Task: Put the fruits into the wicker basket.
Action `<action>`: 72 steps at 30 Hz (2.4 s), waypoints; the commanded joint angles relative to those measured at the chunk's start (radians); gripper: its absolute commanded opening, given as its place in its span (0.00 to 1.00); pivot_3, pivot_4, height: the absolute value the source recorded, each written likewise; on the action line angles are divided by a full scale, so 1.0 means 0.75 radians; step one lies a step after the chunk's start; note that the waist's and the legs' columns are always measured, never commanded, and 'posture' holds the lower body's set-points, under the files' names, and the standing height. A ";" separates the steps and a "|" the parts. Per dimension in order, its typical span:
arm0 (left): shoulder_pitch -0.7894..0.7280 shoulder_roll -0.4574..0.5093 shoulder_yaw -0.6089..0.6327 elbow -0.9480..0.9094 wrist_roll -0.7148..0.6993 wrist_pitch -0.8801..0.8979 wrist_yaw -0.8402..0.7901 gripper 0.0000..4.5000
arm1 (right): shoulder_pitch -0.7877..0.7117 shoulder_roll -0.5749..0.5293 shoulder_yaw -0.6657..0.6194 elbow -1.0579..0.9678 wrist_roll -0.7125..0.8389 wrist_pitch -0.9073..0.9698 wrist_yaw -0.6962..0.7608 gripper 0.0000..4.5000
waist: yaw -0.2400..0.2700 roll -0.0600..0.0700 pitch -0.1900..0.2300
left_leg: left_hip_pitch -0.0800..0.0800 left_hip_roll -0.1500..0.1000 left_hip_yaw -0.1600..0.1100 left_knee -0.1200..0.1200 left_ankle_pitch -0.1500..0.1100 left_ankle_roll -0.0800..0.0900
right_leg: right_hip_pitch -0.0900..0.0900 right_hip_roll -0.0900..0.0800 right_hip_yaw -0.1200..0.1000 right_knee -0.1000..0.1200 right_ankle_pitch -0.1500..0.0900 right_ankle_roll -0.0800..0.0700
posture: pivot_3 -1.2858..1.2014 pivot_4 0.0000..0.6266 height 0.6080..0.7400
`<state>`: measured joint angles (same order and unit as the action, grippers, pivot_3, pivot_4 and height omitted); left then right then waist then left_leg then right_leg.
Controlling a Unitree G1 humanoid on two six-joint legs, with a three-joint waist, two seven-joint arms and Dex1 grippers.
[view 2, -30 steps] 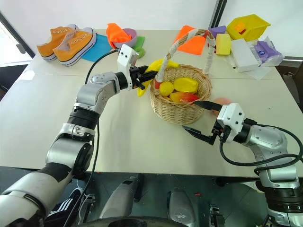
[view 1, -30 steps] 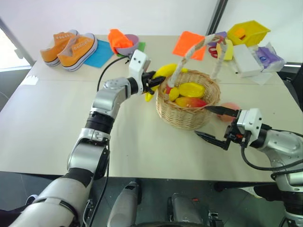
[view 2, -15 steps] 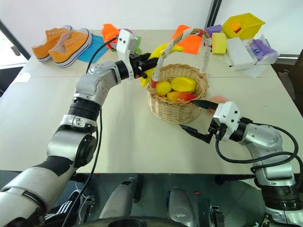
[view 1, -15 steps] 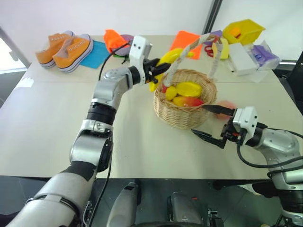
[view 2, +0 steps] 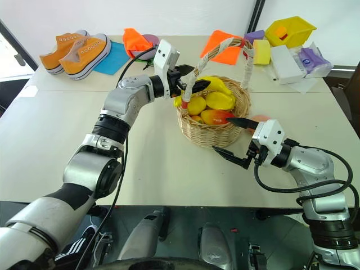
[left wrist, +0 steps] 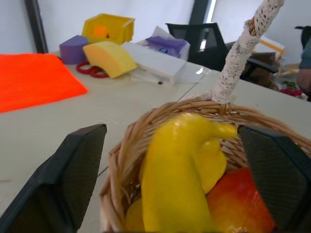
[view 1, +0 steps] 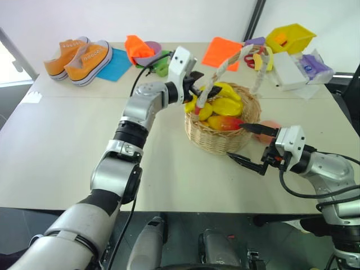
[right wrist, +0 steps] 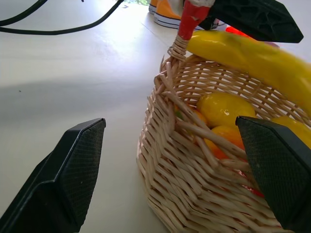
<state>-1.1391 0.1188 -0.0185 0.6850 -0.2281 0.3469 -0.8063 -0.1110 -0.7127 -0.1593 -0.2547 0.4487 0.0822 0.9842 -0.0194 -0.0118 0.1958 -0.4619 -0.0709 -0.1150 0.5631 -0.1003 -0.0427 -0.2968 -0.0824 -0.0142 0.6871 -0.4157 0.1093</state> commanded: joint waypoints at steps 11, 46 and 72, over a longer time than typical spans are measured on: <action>0.420 0.232 0.148 -0.868 -0.237 0.220 0.014 0.97 | -0.054 -0.030 -0.119 0.045 0.060 -0.002 0.002 1.00 | 0.002 0.000 0.000 | 0.000 0.000 0.000 0.000 0.001 -0.001 | 0.000 0.000 0.001 0.000 0.000 0.000 | 0.52 0.24 1.00; 1.398 0.545 -0.056 -1.863 -0.501 0.234 0.026 0.97 | -0.379 -0.086 -0.008 0.758 -0.305 0.244 -0.257 1.00 | 0.011 0.004 -0.002 | 0.002 0.001 0.002 -0.002 -0.004 0.007 | -0.001 0.000 0.007 0.000 0.000 -0.001 | 0.52 0.24 1.00; 1.368 0.517 -0.038 -1.803 -0.487 0.183 0.096 1.00 | -0.366 -0.176 -0.308 0.101 0.242 0.602 -0.082 0.72 | 0.006 0.004 -0.001 | 0.001 0.004 0.005 -0.003 -0.005 0.008 | -0.003 0.001 0.007 -0.001 0.000 -0.001 | 0.52 0.24 1.00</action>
<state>-0.1111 0.5088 -0.0605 -0.6589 -0.5974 0.5122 -0.7349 -0.3625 -0.8479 -0.3825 -0.1081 0.5763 0.5106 0.9275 -0.0149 -0.0084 0.1948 -0.4610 -0.0681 -0.1115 0.5609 -0.1038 -0.0368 -0.2990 -0.0818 -0.0087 0.6866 -0.4158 0.1085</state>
